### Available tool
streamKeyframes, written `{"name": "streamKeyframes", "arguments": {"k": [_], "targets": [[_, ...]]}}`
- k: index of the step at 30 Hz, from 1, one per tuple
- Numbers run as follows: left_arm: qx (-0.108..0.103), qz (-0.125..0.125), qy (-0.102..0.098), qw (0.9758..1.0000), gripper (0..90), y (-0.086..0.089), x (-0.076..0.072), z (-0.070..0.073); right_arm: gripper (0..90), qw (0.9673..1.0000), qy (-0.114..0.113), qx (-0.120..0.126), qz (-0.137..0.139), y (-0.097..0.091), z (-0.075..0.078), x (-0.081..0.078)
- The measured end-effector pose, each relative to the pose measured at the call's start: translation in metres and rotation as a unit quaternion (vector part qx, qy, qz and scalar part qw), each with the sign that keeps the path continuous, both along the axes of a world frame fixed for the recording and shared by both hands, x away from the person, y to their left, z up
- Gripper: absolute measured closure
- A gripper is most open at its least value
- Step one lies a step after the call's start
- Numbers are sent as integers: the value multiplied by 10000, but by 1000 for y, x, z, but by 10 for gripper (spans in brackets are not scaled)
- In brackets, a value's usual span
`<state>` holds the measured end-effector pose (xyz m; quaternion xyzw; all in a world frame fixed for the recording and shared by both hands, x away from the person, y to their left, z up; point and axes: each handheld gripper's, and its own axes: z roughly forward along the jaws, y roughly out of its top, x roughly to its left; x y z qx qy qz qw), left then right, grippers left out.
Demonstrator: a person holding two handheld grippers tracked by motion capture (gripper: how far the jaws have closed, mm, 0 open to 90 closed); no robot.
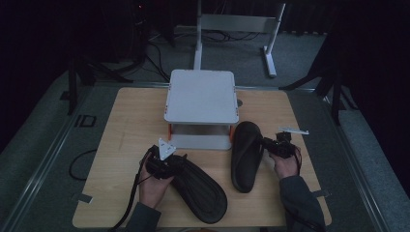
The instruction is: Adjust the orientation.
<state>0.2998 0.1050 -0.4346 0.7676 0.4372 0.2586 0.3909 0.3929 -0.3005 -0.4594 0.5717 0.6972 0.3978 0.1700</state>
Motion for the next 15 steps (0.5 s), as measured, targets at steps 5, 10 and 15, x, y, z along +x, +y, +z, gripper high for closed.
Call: {"name": "streamKeyframes", "arguments": {"k": [5,10,15], "targets": [[4,80,-15,10000,369,6,-2,0,576,9997,-123,91,183,-2,6,-11],[-12,155,-22,9999,369,15,-5,0,519,9992,-277,116,248,2,12,-23],[34,202,-112,9997,362,26,-9,-1,499,9978,-413,105,511,12,19,-40]]}}
